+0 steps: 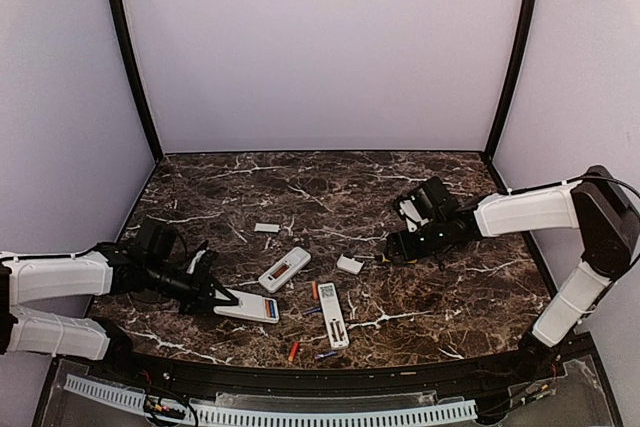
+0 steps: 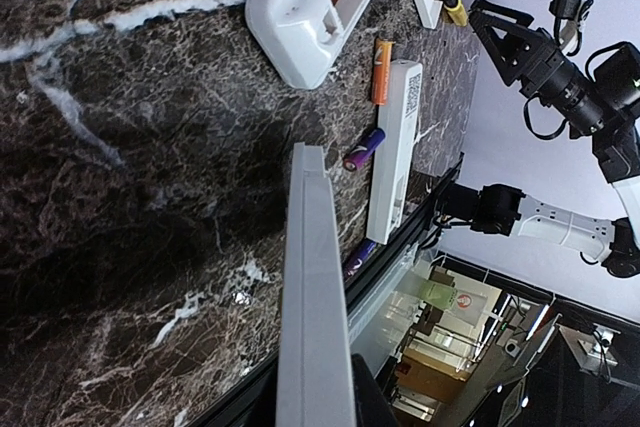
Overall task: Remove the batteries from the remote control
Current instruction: Place the remote control without the battery cover at the center of the board.
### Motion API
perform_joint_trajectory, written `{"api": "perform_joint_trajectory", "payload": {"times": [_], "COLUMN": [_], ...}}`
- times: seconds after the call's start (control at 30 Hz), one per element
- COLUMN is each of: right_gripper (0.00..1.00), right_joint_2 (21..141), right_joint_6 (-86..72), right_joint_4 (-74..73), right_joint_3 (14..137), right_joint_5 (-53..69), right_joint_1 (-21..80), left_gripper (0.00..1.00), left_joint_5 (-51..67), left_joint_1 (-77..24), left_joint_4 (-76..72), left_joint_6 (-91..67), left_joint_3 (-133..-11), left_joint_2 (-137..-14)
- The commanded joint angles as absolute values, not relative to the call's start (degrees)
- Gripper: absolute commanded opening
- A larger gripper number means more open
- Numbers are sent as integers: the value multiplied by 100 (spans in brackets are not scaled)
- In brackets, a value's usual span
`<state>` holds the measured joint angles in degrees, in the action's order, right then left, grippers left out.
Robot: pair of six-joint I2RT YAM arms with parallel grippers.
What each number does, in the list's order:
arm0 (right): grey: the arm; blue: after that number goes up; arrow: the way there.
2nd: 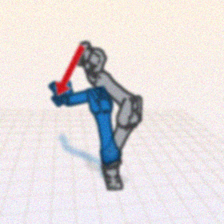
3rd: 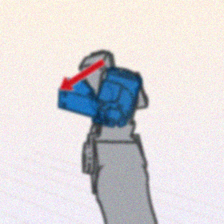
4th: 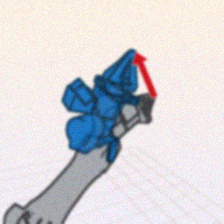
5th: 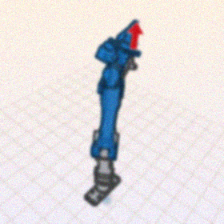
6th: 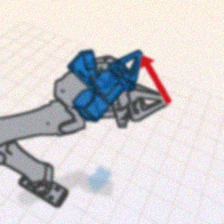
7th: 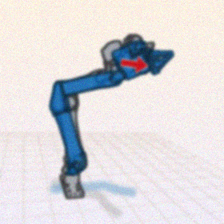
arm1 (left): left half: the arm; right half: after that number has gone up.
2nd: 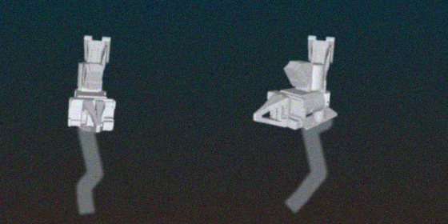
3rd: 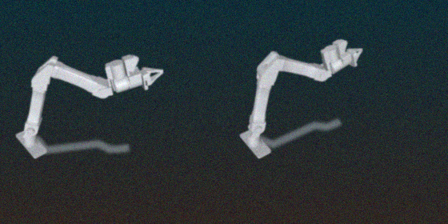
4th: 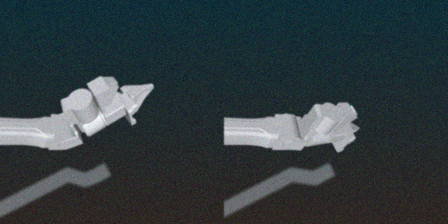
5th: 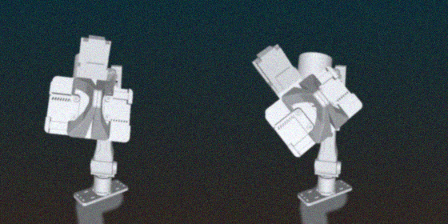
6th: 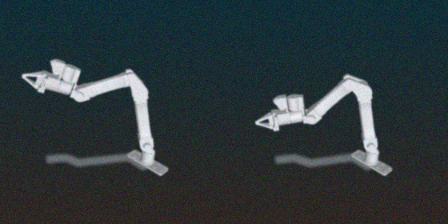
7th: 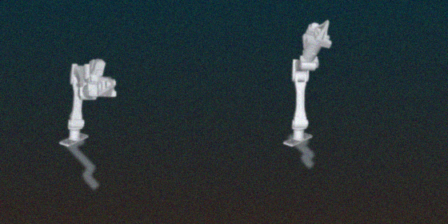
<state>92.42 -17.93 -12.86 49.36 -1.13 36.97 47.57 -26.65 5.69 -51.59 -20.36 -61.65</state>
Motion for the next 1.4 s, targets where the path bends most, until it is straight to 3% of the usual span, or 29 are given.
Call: {"api": "perform_joint_trajectory", "payload": {"times": [0.0, 0.2, 0.47, 0.73, 1.37], "right_gripper": [79, 74, 58, 48, 15], "right_joint_2": [9483, 9743, 9813, 9809, 10047], "right_joint_6": [-1603, -1526, -1581, -1907, -2145], "right_joint_4": [-1284, -1403, -1493, -1599, -1589], "right_joint_3": [5060, 5220, 5218, 5151, 5283], "right_joint_5": [-126, 95, 630, 504, 176], "right_joint_1": [3652, 3657, 3727, 4086, 4322], "left_gripper": [0, 0, 2, 8, 42], "left_joint_5": [4928, 4856, 4297, 3934, 3601], "left_joint_1": [-2698, -2698, -2686, -2669, -2473], "left_joint_4": [419, 381, 731, 848, 1116], "left_joint_6": [-4972, -4900, -4629, -4311, -4125], "left_joint_3": [-2065, -2076, -2312, -2570, -2479], "left_joint_2": [-6364, -6666, -6852, -7495, -7721]}}
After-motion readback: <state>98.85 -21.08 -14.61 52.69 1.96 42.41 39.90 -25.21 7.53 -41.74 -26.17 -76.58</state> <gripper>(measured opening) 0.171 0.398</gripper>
